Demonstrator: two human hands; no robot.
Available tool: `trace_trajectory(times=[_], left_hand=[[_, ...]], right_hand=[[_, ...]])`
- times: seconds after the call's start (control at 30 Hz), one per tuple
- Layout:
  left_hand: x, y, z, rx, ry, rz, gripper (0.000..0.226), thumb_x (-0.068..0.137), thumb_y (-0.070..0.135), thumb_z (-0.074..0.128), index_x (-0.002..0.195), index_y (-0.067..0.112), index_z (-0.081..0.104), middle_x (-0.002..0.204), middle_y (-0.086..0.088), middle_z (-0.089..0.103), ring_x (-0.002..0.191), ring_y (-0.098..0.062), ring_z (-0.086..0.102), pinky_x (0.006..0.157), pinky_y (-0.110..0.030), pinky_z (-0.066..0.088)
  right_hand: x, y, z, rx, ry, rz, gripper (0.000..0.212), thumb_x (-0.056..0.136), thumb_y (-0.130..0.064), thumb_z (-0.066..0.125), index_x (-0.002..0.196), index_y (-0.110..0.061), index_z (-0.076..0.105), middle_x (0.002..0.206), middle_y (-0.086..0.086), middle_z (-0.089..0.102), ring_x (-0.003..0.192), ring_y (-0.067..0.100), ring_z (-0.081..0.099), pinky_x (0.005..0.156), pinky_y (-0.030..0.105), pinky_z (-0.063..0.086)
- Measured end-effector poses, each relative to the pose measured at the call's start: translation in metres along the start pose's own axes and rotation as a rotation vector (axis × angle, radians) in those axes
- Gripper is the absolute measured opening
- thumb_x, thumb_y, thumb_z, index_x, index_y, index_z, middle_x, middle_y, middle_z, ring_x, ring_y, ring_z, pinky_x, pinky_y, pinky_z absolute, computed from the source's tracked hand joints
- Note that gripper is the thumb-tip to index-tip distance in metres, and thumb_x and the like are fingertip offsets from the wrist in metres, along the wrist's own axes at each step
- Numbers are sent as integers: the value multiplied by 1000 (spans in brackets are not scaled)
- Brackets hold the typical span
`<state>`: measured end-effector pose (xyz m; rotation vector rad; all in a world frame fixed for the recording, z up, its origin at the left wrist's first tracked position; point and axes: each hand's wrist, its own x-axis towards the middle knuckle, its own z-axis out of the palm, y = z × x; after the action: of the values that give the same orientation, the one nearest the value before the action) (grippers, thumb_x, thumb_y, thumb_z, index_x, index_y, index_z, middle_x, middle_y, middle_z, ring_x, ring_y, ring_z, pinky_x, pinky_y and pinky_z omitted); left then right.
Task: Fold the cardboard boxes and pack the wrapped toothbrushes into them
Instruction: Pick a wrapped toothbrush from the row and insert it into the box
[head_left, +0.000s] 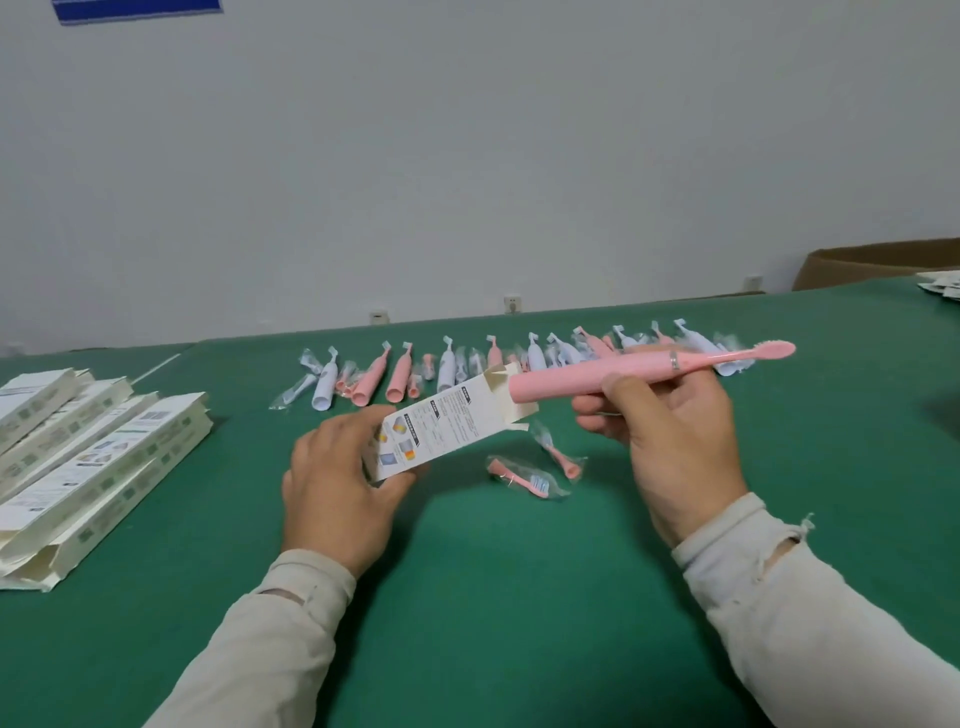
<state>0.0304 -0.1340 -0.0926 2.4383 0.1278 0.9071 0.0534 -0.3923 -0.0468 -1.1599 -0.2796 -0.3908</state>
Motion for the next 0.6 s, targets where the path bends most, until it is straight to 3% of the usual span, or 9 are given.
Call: trace_trajectory(times=[0.2, 0.4, 0.5, 0.6], left_hand=[[-2, 4, 0, -40, -19, 44, 56, 74, 31, 84, 123, 42, 60, 114, 19, 54, 111, -22, 47, 93, -39, 36], [-2, 4, 0, -97, -64, 72, 59, 72, 27, 85, 124, 43, 60, 111, 19, 54, 104, -13, 42, 93, -33, 33], [-4, 7, 2, -90, -100, 111, 59, 71, 27, 86, 122, 44, 60, 113, 19, 58, 107, -14, 45, 94, -32, 33], [-3, 6, 2, -55, -97, 77, 57, 72, 30, 85, 121, 46, 60, 113, 18, 59, 110, -19, 47, 97, -39, 36]], right_hand=[[1, 3, -2, -77, -48, 53, 22, 85, 0, 63, 105, -9, 58, 84, 10, 75, 75, 26, 74, 64, 29, 58], [5, -1, -8, -74, -174, 195, 16, 88, 5, 59, 103, -1, 61, 90, 15, 75, 69, 19, 71, 49, 24, 51], [0, 6, -8, -224, -339, 248, 16, 85, -11, 73, 100, -7, 71, 84, 5, 76, 66, 9, 68, 50, 19, 48], [-3, 16, -3, -391, -294, 265, 28, 74, -33, 83, 95, -18, 72, 78, -4, 75, 61, 6, 65, 53, 17, 48]])
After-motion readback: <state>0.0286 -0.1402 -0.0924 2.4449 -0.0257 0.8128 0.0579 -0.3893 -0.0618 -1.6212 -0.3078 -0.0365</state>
